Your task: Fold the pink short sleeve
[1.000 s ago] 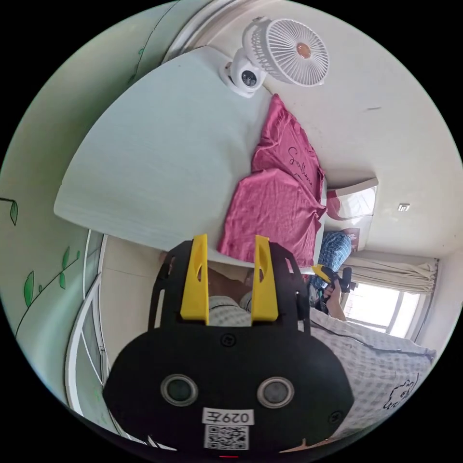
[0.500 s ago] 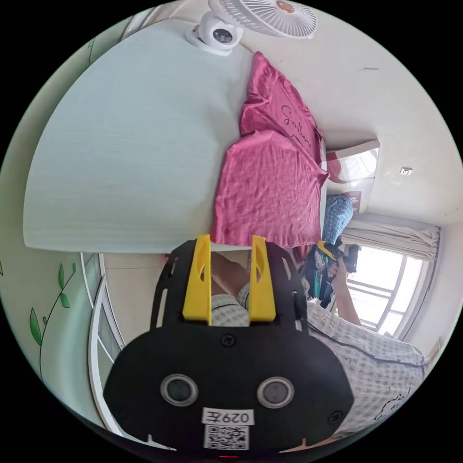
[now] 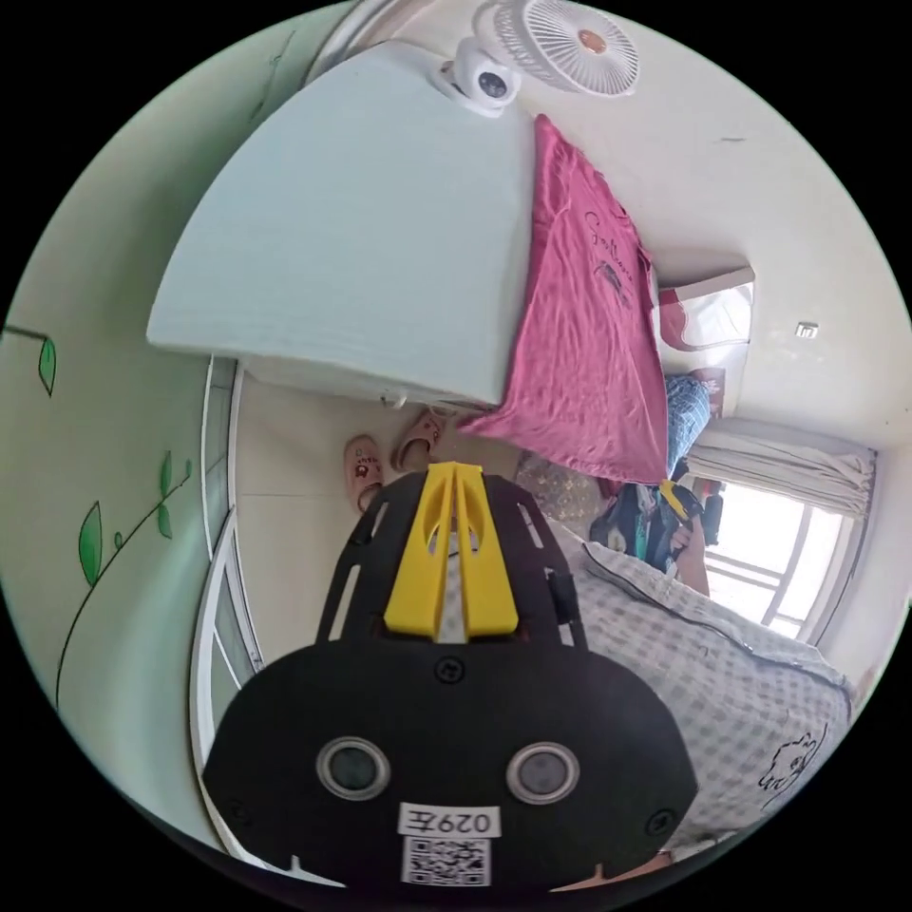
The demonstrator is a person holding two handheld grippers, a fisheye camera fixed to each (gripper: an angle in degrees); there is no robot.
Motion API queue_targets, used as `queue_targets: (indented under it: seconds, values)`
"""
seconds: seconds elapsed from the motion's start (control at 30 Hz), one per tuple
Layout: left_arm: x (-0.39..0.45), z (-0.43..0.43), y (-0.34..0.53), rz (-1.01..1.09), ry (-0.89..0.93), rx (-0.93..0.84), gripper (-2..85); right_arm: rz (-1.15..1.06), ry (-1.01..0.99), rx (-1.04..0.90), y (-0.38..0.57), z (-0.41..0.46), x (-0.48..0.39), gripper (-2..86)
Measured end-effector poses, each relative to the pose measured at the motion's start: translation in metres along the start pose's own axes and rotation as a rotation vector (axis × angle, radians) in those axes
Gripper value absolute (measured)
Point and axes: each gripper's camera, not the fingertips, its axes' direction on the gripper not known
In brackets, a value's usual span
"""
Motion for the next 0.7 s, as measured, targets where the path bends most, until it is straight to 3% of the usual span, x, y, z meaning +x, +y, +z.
queue_targets:
  seconds: [0.13, 0.33, 0.7]
  values:
    - [-0.036, 0.031, 0.024, 0.012, 0.137, 0.056, 2.7, 0.031, -0.12, -0.007, 0.015, 0.004, -0.001, 0.5]
    - [-0.043, 0.086, 0.015, 0.132, 0.096, 0.02, 15.4, -0.028, -0.09, -0.094, 0.019, 0.005, -0.04, 0.5]
    - [-0.035, 0.112, -0.013, 0.239, 0.08, 0.062, 17.0, -0.106, 0.151, -0.236, 0.034, -0.007, -0.103, 0.5]
